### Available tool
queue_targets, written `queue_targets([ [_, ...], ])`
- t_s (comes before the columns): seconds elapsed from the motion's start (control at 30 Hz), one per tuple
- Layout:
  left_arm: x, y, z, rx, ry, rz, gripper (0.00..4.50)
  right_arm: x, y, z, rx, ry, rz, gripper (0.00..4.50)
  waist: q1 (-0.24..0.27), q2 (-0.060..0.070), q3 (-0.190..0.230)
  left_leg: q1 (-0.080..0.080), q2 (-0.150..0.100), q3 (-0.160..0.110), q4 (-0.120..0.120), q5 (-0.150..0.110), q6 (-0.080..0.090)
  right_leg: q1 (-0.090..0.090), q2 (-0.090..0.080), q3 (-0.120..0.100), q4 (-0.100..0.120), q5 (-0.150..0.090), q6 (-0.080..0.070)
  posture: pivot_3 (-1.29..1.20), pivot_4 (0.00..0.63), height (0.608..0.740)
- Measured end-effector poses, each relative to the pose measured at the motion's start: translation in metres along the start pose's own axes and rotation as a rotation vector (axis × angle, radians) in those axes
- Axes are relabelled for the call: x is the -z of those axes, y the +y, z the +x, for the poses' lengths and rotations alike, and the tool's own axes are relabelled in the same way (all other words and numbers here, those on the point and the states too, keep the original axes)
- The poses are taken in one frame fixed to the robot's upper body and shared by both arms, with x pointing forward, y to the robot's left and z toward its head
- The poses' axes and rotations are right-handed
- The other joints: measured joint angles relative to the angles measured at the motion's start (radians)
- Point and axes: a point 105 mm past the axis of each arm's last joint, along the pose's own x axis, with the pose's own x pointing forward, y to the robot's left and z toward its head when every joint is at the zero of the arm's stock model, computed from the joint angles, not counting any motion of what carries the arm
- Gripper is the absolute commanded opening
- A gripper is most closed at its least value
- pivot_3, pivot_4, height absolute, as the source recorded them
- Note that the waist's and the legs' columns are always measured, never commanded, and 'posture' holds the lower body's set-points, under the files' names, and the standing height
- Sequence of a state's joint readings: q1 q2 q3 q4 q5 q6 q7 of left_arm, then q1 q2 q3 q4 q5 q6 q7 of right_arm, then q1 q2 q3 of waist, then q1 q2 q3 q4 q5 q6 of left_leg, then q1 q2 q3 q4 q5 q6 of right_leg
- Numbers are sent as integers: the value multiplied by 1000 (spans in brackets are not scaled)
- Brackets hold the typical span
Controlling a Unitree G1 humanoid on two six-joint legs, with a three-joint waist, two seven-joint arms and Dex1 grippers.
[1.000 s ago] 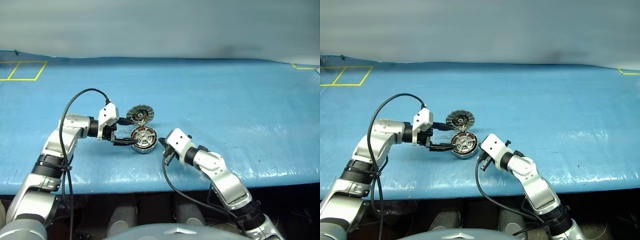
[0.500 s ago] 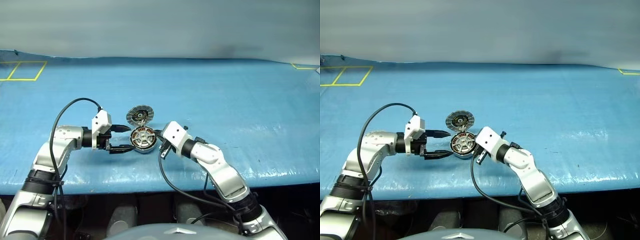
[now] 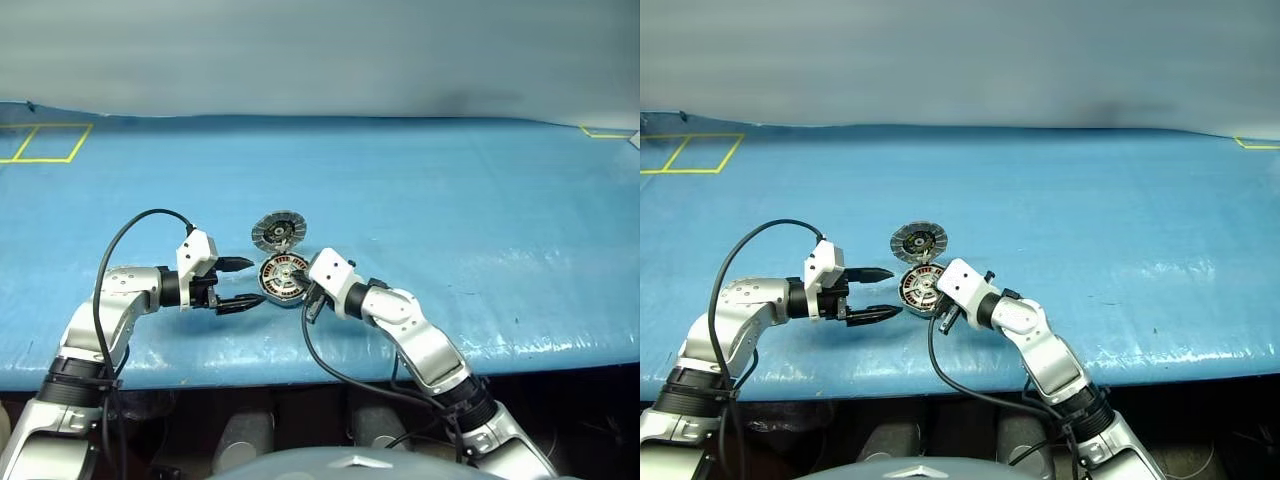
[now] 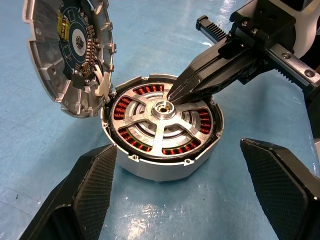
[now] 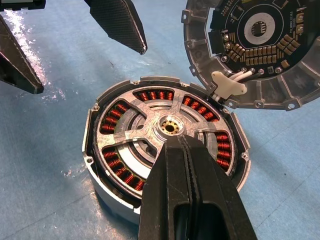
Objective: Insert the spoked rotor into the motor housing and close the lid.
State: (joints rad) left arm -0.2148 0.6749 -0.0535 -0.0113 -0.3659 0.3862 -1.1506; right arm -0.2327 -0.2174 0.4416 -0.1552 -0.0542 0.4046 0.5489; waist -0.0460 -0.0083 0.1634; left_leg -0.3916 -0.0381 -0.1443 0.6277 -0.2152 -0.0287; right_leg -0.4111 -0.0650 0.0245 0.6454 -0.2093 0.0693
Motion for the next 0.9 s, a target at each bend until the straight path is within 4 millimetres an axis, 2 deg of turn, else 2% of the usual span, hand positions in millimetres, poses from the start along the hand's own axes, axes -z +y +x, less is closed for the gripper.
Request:
queue_targets([
  [0.3,-7,8,0,-73,-72,-38,4292,-2,-1,0,19,-23,31,0,-4,0,0,1,4,1,0,0,0,0,4,0,0,1,-2,0,150,740],
  [0.37,-8,10,-2,-91,-80,-50,4292,-9,-4,-3,32,-47,38,0,-4,0,0,0,4,1,0,0,0,-1,4,0,0,1,-1,0,150,740],
  [0.53,-7,19,-11,-164,-74,-62,4292,-39,-14,-16,73,-165,46,0,-5,0,0,0,4,1,-1,0,0,-2,4,0,0,2,0,0,150,740],
  [0.67,-4,27,-23,-236,-56,-73,4292,-37,-25,-25,119,-154,48,0,-4,0,0,0,4,1,-1,0,0,-1,4,0,-1,1,-2,0,150,740],
  [0.77,0,32,-28,-288,-44,-88,3693,-26,-36,-33,173,-112,58,0,-2,0,0,-1,4,1,-1,0,0,-2,4,0,-1,1,-2,0,150,740],
  [0.9,3,36,-32,-335,-23,-95,2374,-15,-48,-42,237,-66,48,0,3,0,0,-1,4,1,-1,0,0,-2,4,0,-1,1,-2,0,150,740],
])
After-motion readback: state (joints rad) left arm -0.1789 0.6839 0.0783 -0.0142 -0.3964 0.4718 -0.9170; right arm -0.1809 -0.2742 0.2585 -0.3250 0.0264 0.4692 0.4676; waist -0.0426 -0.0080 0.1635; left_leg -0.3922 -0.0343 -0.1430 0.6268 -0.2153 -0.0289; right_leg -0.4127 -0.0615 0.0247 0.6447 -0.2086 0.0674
